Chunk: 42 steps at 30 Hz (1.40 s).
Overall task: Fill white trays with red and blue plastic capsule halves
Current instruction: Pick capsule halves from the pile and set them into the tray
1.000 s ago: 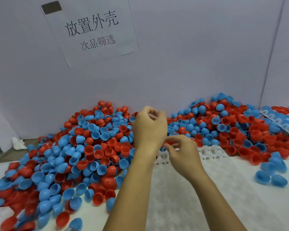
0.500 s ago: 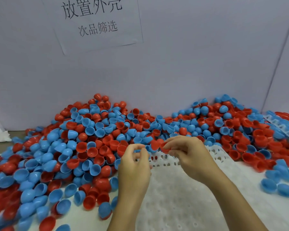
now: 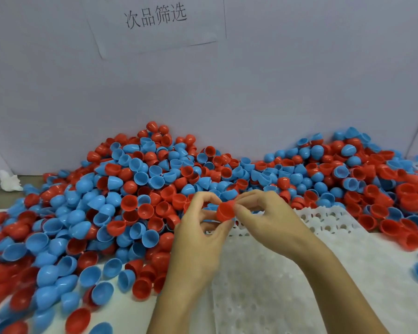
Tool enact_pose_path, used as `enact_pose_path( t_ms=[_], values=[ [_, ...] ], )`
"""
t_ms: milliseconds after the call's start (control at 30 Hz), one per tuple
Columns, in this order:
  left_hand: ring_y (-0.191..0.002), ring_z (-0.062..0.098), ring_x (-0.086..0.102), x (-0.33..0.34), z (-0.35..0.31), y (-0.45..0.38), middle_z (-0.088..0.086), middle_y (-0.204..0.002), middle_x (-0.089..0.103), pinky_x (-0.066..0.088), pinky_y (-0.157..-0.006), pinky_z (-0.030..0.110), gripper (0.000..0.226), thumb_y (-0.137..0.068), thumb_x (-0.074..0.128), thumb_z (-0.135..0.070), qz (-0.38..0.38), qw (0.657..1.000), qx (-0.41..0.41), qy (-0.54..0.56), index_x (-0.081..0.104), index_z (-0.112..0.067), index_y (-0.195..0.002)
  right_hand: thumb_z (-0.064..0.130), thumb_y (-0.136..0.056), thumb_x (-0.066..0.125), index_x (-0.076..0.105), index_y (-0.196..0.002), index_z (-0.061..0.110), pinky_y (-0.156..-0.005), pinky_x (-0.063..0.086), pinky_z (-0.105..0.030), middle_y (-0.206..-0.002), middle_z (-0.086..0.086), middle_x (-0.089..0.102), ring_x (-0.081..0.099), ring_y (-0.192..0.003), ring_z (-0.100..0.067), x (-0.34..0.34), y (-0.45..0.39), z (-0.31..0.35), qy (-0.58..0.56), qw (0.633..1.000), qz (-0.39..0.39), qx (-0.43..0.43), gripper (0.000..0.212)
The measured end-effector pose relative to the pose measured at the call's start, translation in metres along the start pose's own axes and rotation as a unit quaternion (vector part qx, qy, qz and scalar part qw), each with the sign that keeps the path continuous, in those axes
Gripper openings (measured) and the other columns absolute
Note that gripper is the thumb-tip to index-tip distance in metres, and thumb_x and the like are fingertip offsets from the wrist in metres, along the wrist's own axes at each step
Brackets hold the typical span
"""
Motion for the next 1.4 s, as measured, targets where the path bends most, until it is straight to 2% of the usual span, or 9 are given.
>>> enact_pose_path(
  t_ms=[133, 267, 333, 467, 767, 867, 1067, 1267, 1400],
  values=[
    [-0.085, 0.004, 0.072, 0.0, 0.002, 0.001, -0.006, -0.091, 0.075, 0.058, -0.073, 0.02, 0.028, -0.085, 0.078, -0.007, 0.027, 0.998, -0.016, -0.052, 0.061, -0.027, -0.096, 0.025, -0.09, 0.071, 0.078, -0.083, 0.032, -0.068, 0.045, -0.009, -0.079, 0.024, 0.068, 0.06, -0.083, 0.011, -0.001, 0.001, -0.001, 0.032, 0.999, -0.035, 0.011, 0.012],
    [-0.078, 0.005, 0.064, -0.004, 0.016, -0.001, -0.005, -0.104, 0.065, 0.049, -0.06, 0.008, 0.024, -0.09, 0.073, -0.015, -0.038, 0.977, -0.066, -0.197, 0.061, -0.026, -0.107, 0.019, -0.091, 0.071, 0.075, -0.081, 0.029, -0.052, 0.037, -0.006, -0.07, 0.025, 0.058, 0.058, -0.069, 0.006, -0.005, 0.003, -0.006, 0.097, 0.991, -0.078, 0.043, 0.015],
    [-0.079, 0.004, 0.061, -0.003, 0.021, -0.001, -0.003, -0.103, 0.065, 0.048, -0.062, 0.009, 0.026, -0.089, 0.074, -0.02, -0.036, 0.968, -0.088, -0.231, 0.064, -0.019, -0.113, 0.018, -0.09, 0.071, 0.075, -0.08, 0.023, -0.053, 0.04, -0.011, -0.072, 0.018, 0.062, 0.06, -0.068, -0.003, -0.005, 0.003, -0.004, 0.139, 0.988, -0.051, 0.044, 0.011],
    [-0.078, 0.011, 0.068, 0.002, 0.023, 0.0, 0.0, -0.092, 0.07, 0.058, -0.075, 0.027, 0.025, -0.085, 0.079, -0.019, -0.029, 0.972, -0.128, -0.193, 0.067, -0.013, -0.106, 0.016, -0.086, 0.068, 0.07, -0.08, 0.004, -0.066, 0.056, -0.044, -0.082, -0.011, 0.07, 0.065, -0.076, -0.029, 0.009, -0.003, 0.011, 0.21, 0.977, 0.014, 0.025, 0.014],
    [-0.077, 0.008, 0.066, 0.0, 0.029, -0.001, -0.006, -0.083, 0.07, 0.053, -0.068, 0.022, 0.033, -0.077, 0.086, -0.02, 0.0, 0.979, -0.163, -0.119, 0.065, -0.022, -0.103, 0.011, -0.082, 0.062, 0.051, -0.055, 0.011, -0.045, 0.028, -0.028, -0.057, -0.004, 0.043, 0.034, -0.05, -0.018, 0.015, -0.016, 0.018, 0.305, 0.948, 0.071, 0.065, 0.029],
    [-0.074, 0.001, 0.064, -0.002, 0.029, -0.002, -0.012, -0.082, 0.064, 0.052, -0.062, 0.016, 0.029, -0.08, 0.083, -0.02, -0.017, 0.982, -0.151, -0.113, 0.06, -0.027, -0.096, 0.012, -0.084, 0.064, 0.063, -0.065, 0.006, -0.049, 0.038, -0.036, -0.065, -0.011, 0.056, 0.045, -0.053, -0.024, 0.009, -0.011, 0.013, 0.295, 0.95, 0.07, 0.073, 0.019],
    [-0.09, 0.012, 0.067, 0.0, 0.035, -0.002, -0.003, -0.102, 0.066, 0.06, -0.083, 0.033, 0.035, -0.086, 0.07, -0.002, 0.014, 0.977, -0.135, -0.167, 0.065, -0.023, -0.114, 0.019, -0.088, 0.066, 0.072, -0.089, 0.015, -0.058, 0.055, -0.034, -0.079, -0.002, 0.063, 0.059, -0.065, -0.018, 0.005, -0.003, 0.003, 0.301, 0.948, 0.077, 0.071, 0.007],
    [-0.089, 0.012, 0.067, 0.002, 0.037, -0.004, 0.0, -0.1, 0.067, 0.056, -0.075, 0.024, 0.033, -0.087, 0.067, -0.003, 0.025, 0.974, -0.12, -0.189, 0.066, -0.024, -0.113, 0.026, -0.087, 0.063, 0.069, -0.077, 0.015, -0.054, 0.047, -0.031, -0.072, -0.004, 0.061, 0.057, -0.063, -0.024, -0.003, 0.0, -0.005, 0.344, 0.935, -0.029, 0.085, 0.016],
    [-0.085, 0.012, 0.068, 0.005, 0.034, -0.004, 0.0, -0.096, 0.07, 0.055, -0.072, 0.024, 0.025, -0.091, 0.06, -0.007, 0.023, 0.966, -0.113, -0.233, 0.068, -0.018, -0.112, 0.022, -0.086, 0.062, 0.069, -0.075, 0.01, -0.062, 0.056, -0.04, -0.067, -0.006, 0.062, 0.06, -0.065, -0.027, -0.008, 0.002, -0.008, 0.315, 0.945, -0.027, 0.09, 0.018]
  ],
)
Point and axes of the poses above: each hand's wrist, its own y-axis away from the middle knuckle, its own x-axis out of the palm, z = x × y, the point moved 2 cm from there along -y, towards the middle knuckle
